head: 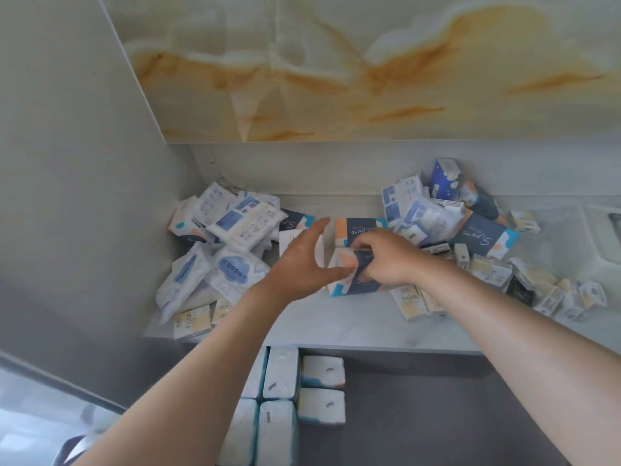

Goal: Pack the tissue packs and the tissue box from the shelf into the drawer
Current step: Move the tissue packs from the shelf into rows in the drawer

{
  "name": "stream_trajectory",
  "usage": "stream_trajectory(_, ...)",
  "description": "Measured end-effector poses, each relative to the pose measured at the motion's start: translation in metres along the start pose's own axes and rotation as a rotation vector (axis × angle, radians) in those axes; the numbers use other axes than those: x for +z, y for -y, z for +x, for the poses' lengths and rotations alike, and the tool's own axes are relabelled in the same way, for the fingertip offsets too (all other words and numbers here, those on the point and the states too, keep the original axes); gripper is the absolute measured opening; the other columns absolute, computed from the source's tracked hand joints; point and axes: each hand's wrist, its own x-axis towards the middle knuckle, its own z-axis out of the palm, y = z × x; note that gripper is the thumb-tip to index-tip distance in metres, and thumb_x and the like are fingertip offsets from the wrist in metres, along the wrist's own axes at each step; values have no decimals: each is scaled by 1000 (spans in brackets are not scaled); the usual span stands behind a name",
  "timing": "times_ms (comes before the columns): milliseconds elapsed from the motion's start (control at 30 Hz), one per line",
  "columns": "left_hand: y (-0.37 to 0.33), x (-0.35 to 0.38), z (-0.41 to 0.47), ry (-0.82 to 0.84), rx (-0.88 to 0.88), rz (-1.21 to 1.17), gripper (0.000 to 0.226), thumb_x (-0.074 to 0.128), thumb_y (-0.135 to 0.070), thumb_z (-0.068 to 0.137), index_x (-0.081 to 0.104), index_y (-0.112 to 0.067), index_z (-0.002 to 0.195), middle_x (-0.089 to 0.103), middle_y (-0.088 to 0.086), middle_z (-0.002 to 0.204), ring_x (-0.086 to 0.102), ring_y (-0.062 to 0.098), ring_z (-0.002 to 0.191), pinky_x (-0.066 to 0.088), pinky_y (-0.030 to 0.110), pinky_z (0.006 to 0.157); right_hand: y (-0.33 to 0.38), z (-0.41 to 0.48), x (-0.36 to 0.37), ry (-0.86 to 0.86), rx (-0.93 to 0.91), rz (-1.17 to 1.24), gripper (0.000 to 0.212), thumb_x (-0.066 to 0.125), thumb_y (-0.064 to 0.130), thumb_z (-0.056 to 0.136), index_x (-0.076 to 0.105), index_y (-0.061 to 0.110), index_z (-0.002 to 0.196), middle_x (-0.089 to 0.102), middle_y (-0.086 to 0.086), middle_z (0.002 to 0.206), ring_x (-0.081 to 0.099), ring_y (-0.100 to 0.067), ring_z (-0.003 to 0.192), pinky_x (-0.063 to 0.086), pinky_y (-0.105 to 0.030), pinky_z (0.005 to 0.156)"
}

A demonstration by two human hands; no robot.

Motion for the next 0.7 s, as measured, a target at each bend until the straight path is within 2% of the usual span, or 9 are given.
stream_trajectory(67, 0, 1, -1, 77, -9, 14, 87, 78, -37, 79, 26, -35, 149, 51, -6, 138, 49, 13, 125, 41, 29, 99, 0, 1, 2, 10, -54, 54, 58, 85, 19, 72, 62, 25, 125, 55, 6, 123, 56, -15, 111, 45, -27, 89)
stream_trajectory(167, 8, 5, 0, 77, -54, 59, 64, 73, -34, 84, 40, -33, 138, 59, 0, 127, 57, 19, 111, 49, 37, 95, -1, 5, 10, -13, -89, 173, 59, 80, 14, 76, 60, 29, 129, 54, 9, 123, 55, -10, 113, 43, -23, 90)
stream_trajectory(267, 14, 2, 5, -2, -132, -49, 45, 66, -35, 88, 48, -28, 129, 61, -2, 117, 59, 18, 104, 51, 34, 88, 3, 17, 10, -107, -27, 407, 60, 62, 1, 84, 54, 23, 139, 54, 8, 133, 52, -9, 118, 46, -25, 93)
stream_trajectory(333, 12, -3, 9, -122, -212, -219, 41, 62, -33, 91, 48, -24, 129, 59, -1, 113, 58, 17, 101, 51, 32, 84, 5, 27, 6, -195, -3, 429, 56, 54, -3, 86, 56, 21, 137, 54, 8, 129, 52, -9, 116, 46, -25, 92)
stream_trajectory(433, 8, -12, 17, -304, -286, -443, 40, 55, -30, 95, 43, -22, 133, 57, -1, 116, 59, 17, 103, 53, 30, 83, 4, 47, 5, -274, -7, 261, 53, 57, 3, 89, 54, 18, 139, 48, -6, 139, 53, -23, 124, 44, -31, 102)
stream_trajectory(500, 6, -18, 20, -373, -277, -447, 38, 50, -32, 96, 45, -21, 131, 59, -6, 112, 61, 15, 102, 52, 30, 83, 1, 63, 7, -222, 22, 136, 70, 67, 12, 86, 38, 17, 150, 40, -13, 148, 46, -31, 132, 40, -34, 107)
stream_trajectory(567, 6, -22, 21, -410, -230, -378, 27, 47, -35, 95, 55, -20, 116, 64, -8, 101, 63, 12, 95, 50, 27, 73, -2, 79, 10, -103, 36, -74, 89, 71, 28, 82, 22, 20, 156, 30, -13, 156, 33, -33, 141, 35, -42, 113)
stream_trajectory(633, 4, -26, 22, -417, -188, -350, 22, 45, -35, 95, 60, -20, 104, 66, -8, 93, 63, 8, 88, 46, 23, 66, -5, 93, 19, 13, 40, -337, 85, 65, 39, 86, 21, 23, 156, 23, -11, 159, 22, -33, 146, 31, -48, 115)
stream_trajectory(700, 3, -29, 24, -412, -157, -339, 22, 44, -34, 96, 61, -22, 100, 66, -8, 91, 62, 5, 85, 46, 23, 66, -6, 99, 31, 40, 47, -435, 69, 61, 35, 88, 33, 19, 150, 38, -10, 146, 34, -32, 137, 36, -45, 109)
